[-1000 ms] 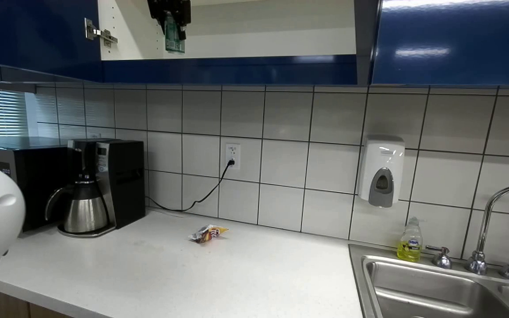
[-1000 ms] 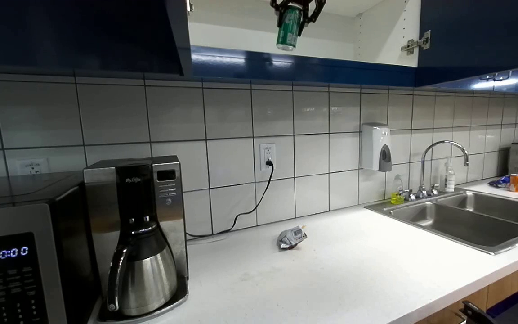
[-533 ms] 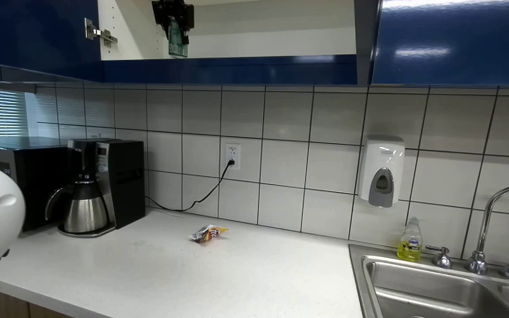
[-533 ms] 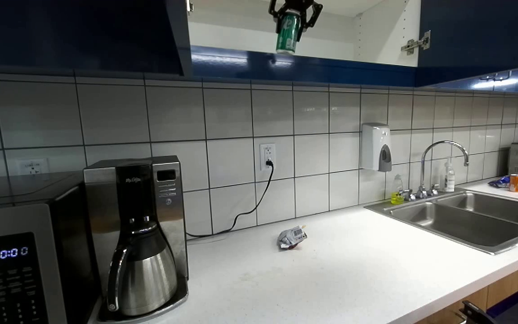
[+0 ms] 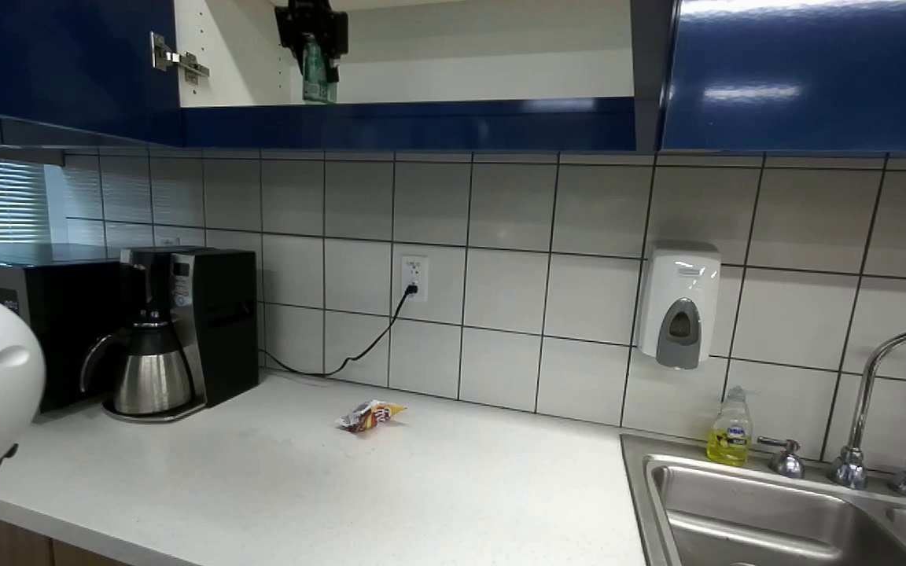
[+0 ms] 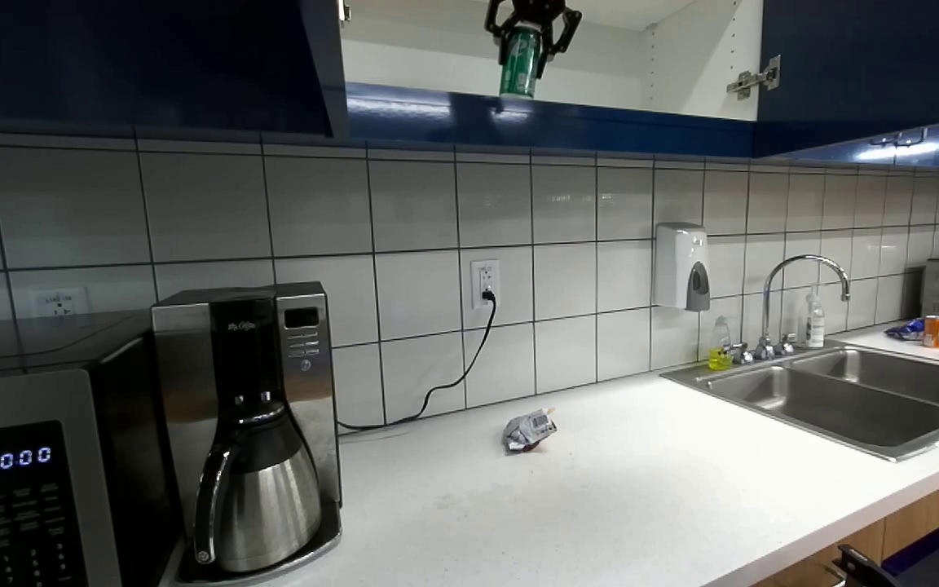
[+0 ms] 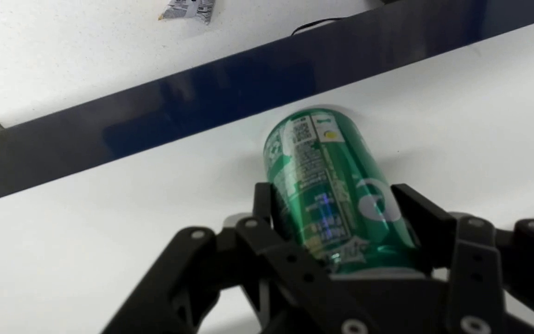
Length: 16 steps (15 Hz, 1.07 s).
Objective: Put the can in the cabinet
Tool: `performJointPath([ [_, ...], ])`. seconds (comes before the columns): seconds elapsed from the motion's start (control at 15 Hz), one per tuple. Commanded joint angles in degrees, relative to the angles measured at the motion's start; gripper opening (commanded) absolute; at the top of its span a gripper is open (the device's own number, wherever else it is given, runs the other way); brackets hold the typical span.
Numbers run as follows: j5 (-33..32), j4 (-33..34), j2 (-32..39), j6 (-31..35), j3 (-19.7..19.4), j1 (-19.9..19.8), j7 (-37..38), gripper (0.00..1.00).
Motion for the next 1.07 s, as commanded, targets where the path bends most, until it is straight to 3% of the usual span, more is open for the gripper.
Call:
performJointPath([
  [0.0, -1.6, 4.1, 2.0, -2.2, 0.5, 0.3, 2.4, 0.41],
  [0.07, -1.7, 4.3, 2.2, -2.3, 0.5, 0.3, 2.5, 0.91],
  [0.27, -1.9, 5.0, 2.6, -2.3, 0.5, 0.4, 2.9, 1.0],
  [1.0, 0.3, 2.8, 0.6, -1.9, 0.2, 0.3, 1.0, 1.0],
])
